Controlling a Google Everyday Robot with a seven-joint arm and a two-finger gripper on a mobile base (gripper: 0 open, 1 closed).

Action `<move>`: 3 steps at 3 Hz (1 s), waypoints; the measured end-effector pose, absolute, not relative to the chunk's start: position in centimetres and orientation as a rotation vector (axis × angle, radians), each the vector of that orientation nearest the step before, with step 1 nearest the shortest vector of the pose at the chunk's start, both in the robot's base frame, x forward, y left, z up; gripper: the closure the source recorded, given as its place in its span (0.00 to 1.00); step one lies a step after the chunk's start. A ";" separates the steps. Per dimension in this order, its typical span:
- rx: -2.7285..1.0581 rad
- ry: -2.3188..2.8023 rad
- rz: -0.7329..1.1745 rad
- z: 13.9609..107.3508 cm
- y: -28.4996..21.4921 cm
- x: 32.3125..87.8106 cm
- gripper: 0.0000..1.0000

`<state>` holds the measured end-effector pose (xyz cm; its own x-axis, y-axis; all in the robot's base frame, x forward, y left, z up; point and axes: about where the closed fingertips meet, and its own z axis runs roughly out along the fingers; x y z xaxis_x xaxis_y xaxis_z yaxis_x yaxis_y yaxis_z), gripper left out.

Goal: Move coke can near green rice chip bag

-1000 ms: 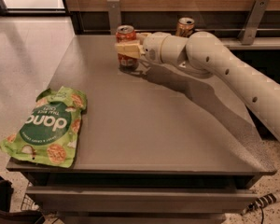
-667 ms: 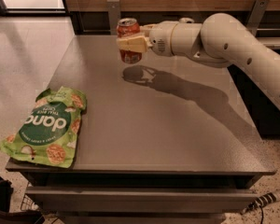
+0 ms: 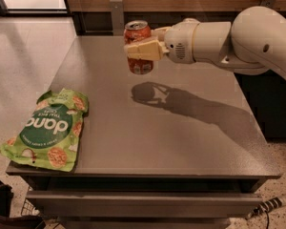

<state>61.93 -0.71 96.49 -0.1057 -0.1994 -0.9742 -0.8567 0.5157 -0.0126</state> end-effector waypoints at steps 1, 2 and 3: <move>-0.917 1.614 0.765 94.8 -0.3 57.0 1.00; -0.942 1.561 0.835 91.9 1.7 51.1 1.00; -1.002 1.507 0.873 90.4 3.7 47.9 1.00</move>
Offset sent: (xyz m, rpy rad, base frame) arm -0.1535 0.0314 -0.0688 0.1097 0.0037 0.1117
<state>47.85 3.67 90.40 -0.0708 -0.1393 -0.9877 -0.9262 0.3769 0.0133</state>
